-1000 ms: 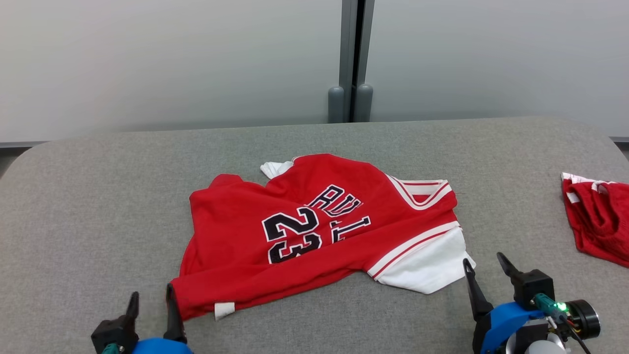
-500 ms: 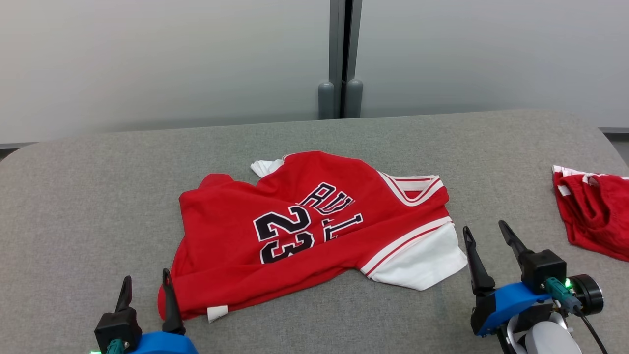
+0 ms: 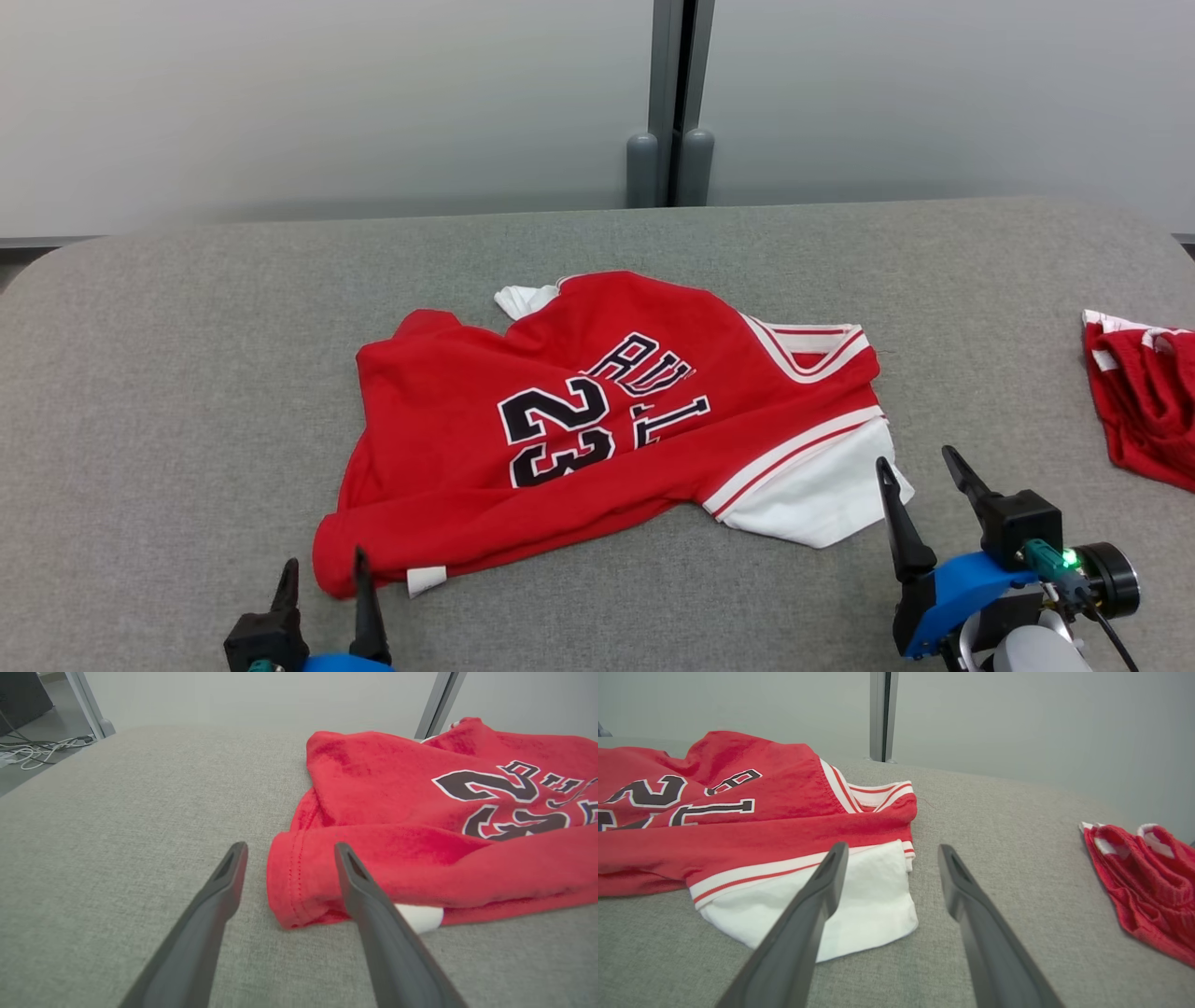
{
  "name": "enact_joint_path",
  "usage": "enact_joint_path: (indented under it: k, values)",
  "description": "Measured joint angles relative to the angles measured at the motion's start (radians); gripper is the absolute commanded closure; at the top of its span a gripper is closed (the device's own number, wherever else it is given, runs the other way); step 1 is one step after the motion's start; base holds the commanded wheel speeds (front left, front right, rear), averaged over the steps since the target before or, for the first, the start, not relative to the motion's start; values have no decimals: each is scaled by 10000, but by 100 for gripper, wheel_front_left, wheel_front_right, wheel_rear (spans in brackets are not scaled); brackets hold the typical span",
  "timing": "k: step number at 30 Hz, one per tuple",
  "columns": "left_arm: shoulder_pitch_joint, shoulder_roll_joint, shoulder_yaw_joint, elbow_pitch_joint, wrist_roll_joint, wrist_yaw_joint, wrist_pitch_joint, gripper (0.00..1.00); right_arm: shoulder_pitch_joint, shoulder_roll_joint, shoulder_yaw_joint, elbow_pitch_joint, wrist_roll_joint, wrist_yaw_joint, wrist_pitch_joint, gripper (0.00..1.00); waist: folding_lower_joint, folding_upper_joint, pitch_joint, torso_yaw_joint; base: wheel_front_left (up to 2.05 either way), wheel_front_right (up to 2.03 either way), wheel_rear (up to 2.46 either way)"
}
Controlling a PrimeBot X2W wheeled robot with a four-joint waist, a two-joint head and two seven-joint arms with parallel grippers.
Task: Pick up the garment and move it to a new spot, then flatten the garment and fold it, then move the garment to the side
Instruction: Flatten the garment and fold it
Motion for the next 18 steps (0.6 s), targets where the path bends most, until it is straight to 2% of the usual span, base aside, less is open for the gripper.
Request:
enact_joint_path:
  k: [10,18]
  values:
    - [22,-19,-408,688,-282,-249,0,0,-23,-2,-6,52,-54,0,0,0,0,0,130,59,0,0,0]
    - [161,-13,-362,729,-288,-391,0,0,-29,-2,-2,77,-67,0,0,0,0,0,155,32,0,0,0]
